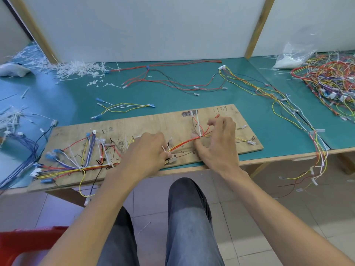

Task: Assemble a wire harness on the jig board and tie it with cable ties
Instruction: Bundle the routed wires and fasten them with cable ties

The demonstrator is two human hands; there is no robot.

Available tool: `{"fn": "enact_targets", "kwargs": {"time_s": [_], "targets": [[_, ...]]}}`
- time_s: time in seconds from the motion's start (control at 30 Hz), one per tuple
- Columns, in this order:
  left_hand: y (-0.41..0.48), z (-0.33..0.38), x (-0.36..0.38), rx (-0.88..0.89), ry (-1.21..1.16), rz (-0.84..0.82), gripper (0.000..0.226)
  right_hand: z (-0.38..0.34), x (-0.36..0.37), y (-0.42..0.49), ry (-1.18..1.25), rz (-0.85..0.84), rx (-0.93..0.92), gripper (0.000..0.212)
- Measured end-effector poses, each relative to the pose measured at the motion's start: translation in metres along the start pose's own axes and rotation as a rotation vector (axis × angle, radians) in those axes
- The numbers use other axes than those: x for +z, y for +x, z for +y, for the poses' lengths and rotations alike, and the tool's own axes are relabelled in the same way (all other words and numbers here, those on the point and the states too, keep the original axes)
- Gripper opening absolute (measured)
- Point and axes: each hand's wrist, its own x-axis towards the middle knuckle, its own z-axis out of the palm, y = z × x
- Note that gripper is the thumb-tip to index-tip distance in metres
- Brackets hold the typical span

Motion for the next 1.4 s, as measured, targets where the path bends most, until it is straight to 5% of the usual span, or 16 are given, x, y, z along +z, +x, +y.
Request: {"fn": "enact_targets", "kwargs": {"time_s": [0.23,0.4,0.6,0.8,0.93,1.1,1.4], "targets": [[-0.001,0.0,0.005,0.177,0.176,-0.004,0.015,0.009,-0.002,-0.003,0.105,0.188,-0.046,0.044],[-0.006,-0.007,-0.003,0.207,-0.027,0.028,0.014,0.012,0.0,-0.006,0.152,0.147,-0.125,0.05],[-0.013,-0.008,-0.004,0.233,-0.314,0.08,0.013,0.008,0.002,-0.006,0.161,0.081,-0.148,0.017],[-0.025,-0.018,0.005,0.231,-0.258,0.253,0.018,0.005,-0.001,-0.005,0.079,-0.007,-0.173,0.026],[-0.045,-0.024,0.009,0.258,-0.238,0.162,0.049,0.004,-0.002,-0.005,0.035,-0.058,-0.168,0.031],[-0.047,-0.018,0.007,0.264,0.017,0.152,0.02,0.004,-0.001,-0.004,-0.003,-0.08,-0.161,0.04],[-0.052,-0.023,-0.004,0.259,-0.337,0.258,0.016,0.007,0.0,-0.003,-0.053,-0.107,-0.189,0.05]]}}
